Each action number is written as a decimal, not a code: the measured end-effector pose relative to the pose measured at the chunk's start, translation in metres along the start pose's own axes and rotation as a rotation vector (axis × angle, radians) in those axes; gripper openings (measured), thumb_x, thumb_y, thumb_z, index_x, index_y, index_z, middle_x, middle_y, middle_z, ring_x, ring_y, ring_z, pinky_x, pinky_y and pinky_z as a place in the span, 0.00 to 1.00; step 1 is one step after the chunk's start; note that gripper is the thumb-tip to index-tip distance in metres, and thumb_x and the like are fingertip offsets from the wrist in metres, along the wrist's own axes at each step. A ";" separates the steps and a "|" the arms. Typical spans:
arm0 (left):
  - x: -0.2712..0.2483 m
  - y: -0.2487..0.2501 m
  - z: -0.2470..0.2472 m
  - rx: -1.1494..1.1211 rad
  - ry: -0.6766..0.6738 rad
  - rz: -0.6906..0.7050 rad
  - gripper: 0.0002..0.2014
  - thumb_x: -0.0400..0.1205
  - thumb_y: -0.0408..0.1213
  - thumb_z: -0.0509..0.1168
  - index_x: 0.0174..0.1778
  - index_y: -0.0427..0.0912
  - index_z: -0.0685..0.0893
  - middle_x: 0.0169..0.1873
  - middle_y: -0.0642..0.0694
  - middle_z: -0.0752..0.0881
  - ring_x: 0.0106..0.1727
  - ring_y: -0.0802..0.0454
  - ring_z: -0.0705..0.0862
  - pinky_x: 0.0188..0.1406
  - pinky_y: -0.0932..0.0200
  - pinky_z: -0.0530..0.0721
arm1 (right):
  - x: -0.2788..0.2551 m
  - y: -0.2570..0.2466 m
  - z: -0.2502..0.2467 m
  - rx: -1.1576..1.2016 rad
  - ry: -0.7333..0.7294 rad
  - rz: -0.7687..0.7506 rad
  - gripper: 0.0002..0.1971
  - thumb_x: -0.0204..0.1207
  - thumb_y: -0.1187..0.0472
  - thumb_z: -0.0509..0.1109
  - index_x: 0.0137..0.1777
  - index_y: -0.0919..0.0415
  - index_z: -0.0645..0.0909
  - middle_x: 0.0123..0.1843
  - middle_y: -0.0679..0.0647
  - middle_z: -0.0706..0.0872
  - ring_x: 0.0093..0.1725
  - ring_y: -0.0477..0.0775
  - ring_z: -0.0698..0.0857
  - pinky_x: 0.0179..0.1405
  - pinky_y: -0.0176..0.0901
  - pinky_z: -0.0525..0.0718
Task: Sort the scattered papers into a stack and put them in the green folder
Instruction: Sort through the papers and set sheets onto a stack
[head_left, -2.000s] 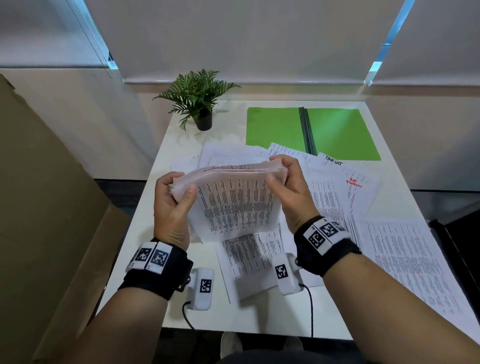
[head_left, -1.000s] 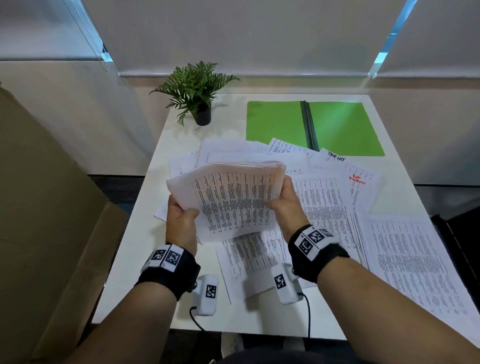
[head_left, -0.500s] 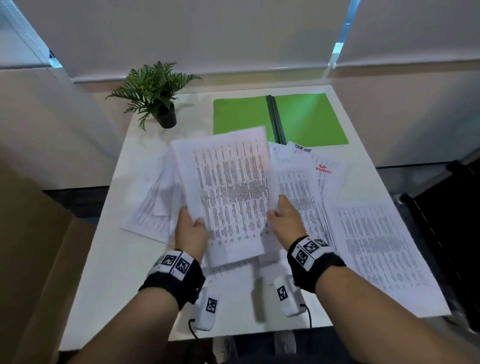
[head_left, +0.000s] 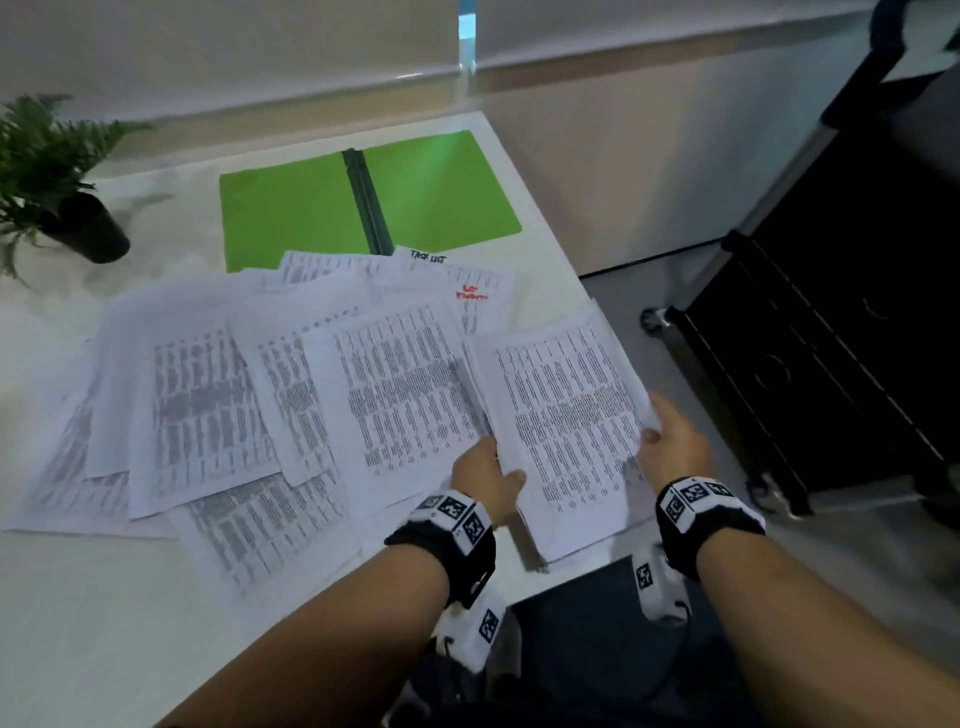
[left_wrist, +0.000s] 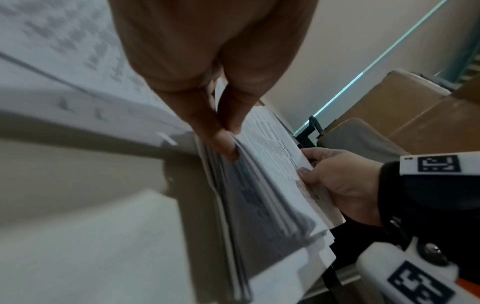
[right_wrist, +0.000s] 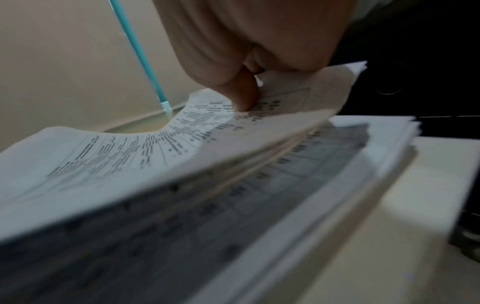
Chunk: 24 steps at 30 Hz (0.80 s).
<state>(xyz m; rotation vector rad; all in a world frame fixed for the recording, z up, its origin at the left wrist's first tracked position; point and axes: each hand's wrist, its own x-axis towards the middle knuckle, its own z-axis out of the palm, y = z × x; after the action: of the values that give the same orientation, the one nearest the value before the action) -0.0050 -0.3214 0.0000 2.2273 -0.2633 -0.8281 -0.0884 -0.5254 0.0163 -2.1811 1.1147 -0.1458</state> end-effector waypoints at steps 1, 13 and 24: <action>0.003 0.002 0.009 0.025 -0.023 -0.028 0.14 0.80 0.40 0.67 0.58 0.38 0.80 0.53 0.41 0.87 0.53 0.43 0.86 0.48 0.61 0.79 | 0.005 0.009 -0.001 -0.012 -0.004 0.000 0.28 0.77 0.76 0.58 0.73 0.51 0.76 0.58 0.62 0.85 0.55 0.63 0.84 0.50 0.38 0.73; 0.009 0.000 0.043 0.085 0.122 -0.232 0.36 0.73 0.37 0.69 0.77 0.41 0.61 0.68 0.40 0.67 0.67 0.41 0.74 0.62 0.51 0.79 | 0.034 0.053 0.016 -0.221 -0.077 -0.008 0.29 0.77 0.68 0.61 0.79 0.51 0.67 0.63 0.61 0.73 0.63 0.63 0.70 0.64 0.50 0.73; 0.015 0.001 0.033 0.133 0.029 -0.227 0.25 0.78 0.32 0.62 0.72 0.39 0.67 0.64 0.40 0.71 0.60 0.45 0.76 0.58 0.55 0.79 | 0.024 0.027 0.028 -0.263 -0.069 0.019 0.31 0.66 0.75 0.62 0.72 0.60 0.71 0.67 0.61 0.71 0.65 0.65 0.70 0.68 0.53 0.71</action>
<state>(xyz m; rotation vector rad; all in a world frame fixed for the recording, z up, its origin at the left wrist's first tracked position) -0.0142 -0.3468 -0.0240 2.4233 -0.0529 -0.9205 -0.0807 -0.5400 -0.0269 -2.3842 1.1697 0.0893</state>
